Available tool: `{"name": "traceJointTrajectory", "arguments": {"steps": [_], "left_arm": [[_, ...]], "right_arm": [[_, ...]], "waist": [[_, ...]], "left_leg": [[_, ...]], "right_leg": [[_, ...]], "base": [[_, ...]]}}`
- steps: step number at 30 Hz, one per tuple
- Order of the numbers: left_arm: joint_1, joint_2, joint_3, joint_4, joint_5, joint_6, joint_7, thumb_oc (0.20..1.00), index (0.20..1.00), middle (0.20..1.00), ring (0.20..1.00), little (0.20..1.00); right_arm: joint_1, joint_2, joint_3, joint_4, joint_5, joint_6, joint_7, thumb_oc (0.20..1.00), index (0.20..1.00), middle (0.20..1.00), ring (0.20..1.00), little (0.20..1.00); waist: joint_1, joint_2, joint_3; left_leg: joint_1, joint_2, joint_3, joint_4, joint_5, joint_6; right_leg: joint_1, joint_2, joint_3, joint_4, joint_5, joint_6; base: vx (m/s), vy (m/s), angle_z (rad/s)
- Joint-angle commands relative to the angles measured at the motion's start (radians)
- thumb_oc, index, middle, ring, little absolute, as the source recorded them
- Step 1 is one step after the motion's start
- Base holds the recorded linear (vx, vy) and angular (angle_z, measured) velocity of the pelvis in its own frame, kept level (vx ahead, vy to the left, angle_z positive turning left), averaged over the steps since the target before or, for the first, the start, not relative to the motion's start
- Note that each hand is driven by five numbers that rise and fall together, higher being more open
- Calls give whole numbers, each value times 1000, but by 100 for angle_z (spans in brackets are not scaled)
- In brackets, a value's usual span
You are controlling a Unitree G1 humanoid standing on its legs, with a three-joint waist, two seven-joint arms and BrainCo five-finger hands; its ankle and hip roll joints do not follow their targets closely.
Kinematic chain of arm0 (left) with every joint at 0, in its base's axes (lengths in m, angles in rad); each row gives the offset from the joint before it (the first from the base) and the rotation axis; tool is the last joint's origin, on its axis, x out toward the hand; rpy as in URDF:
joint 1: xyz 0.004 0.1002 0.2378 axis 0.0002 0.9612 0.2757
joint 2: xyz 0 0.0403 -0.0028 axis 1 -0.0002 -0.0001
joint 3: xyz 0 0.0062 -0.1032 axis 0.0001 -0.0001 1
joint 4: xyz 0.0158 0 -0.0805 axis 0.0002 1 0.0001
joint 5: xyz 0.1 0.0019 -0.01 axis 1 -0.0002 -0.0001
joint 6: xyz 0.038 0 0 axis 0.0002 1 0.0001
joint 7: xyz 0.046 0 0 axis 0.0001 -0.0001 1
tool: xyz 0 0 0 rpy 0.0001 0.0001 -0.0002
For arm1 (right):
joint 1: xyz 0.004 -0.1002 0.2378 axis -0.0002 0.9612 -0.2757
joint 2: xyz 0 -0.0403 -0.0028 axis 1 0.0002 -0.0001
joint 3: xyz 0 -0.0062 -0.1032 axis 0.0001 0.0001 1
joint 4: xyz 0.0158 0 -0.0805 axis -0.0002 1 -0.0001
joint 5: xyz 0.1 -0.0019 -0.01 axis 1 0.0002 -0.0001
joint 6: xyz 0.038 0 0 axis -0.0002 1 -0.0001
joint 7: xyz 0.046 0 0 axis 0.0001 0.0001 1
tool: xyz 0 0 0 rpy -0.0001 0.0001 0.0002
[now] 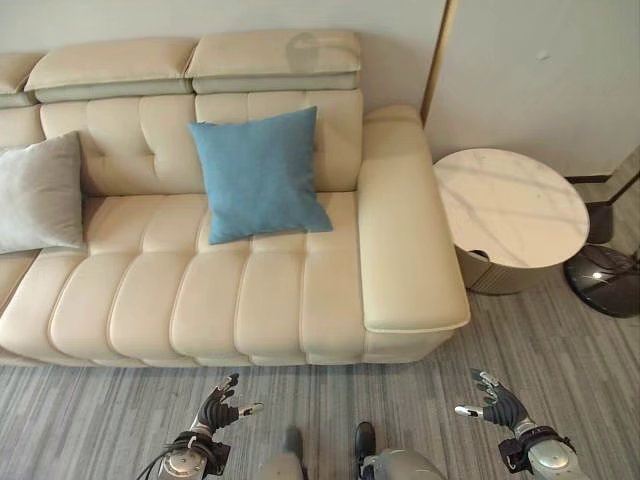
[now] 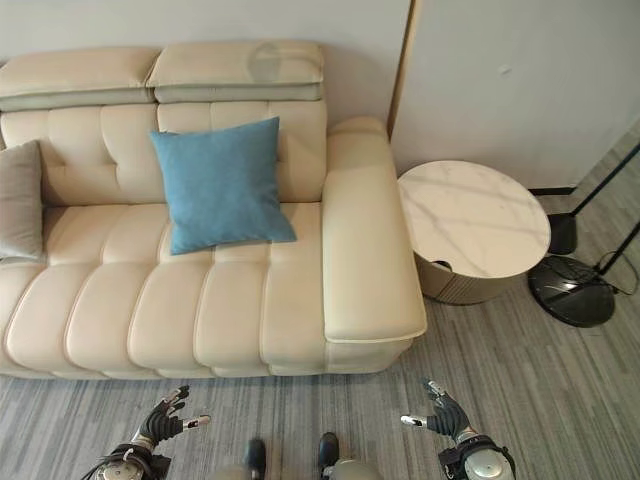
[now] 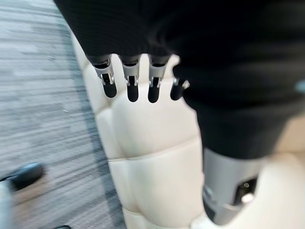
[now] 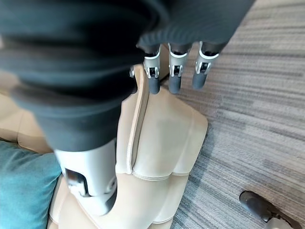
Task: Pick up all the scattered cushions and arrange them neatly on the sofa.
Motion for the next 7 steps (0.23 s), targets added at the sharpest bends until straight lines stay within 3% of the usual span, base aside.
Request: {"name": "traceJointTrajectory", "arguments": {"steps": [1,7], "left_arm": [[5,53,40,-28,2,-35,4,1000,1000,1000,1000,1000],[9,64,59,-15,9,-30,3,1000,1000,1000,1000,1000]], "right_arm": [[27,14,-2,-29,33,-20,1,1000,1000,1000,1000,1000],[25,23,7,-11,35,-11,11,1000,1000,1000,1000,1000]], "waist": [[0,-35,-62],[13,-46,-84]], "left_leg": [[-73,-34,11,-14,28,40],[-24,-40,20,-62,27,44]], "right_leg": [[46,-71,82,25,-129,145],[71,-75,92,15,-120,156]], "base": [[86,65,22],[62,47,-1]]}}
